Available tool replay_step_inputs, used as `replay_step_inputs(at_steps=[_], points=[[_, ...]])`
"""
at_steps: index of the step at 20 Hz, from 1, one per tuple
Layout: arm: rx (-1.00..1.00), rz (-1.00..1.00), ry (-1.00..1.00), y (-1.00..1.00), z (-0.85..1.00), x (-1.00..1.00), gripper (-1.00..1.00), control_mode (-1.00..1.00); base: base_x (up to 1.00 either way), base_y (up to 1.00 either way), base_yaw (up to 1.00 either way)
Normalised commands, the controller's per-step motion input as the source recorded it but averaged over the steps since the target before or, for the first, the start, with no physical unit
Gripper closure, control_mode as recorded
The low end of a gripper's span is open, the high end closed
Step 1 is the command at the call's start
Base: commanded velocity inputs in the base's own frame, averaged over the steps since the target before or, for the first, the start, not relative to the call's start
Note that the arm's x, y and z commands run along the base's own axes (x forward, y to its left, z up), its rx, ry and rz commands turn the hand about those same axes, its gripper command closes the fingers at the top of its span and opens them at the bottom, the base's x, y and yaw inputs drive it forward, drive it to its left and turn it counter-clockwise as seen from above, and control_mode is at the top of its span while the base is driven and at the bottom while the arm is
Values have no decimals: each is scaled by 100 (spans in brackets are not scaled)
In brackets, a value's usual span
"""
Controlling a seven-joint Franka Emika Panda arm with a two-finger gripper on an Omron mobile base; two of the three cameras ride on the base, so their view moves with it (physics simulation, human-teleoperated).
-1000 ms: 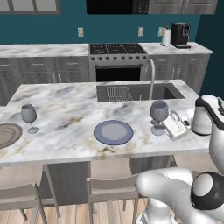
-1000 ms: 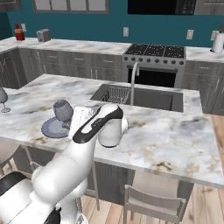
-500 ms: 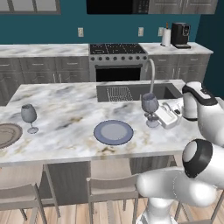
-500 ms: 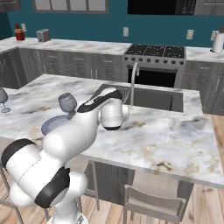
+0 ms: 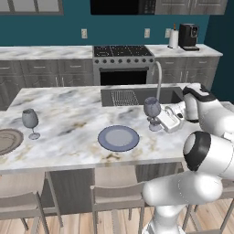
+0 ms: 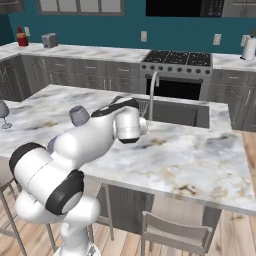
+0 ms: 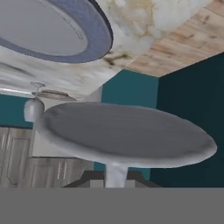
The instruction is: Retrieve the wine glasses from the counter and place one next to each plate.
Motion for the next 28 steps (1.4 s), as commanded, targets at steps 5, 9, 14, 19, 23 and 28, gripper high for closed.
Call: replay_step_inputs(at_steps=[5,9,14,19,23,28], points=[[-3,0,0,0,-24,18,100,-100,0,0,0],[-8,0,0,2,-26,14,100,-100,0,0,0],[-5,0,0,5,-26,13,100,-100,0,0,0],[0,0,0,1,-28,4,100,-100,0,0,0],[0,0,0,0,-26,9,100,-100,0,0,0],[0,0,0,0,-29,39,100,-100,0,0,0]])
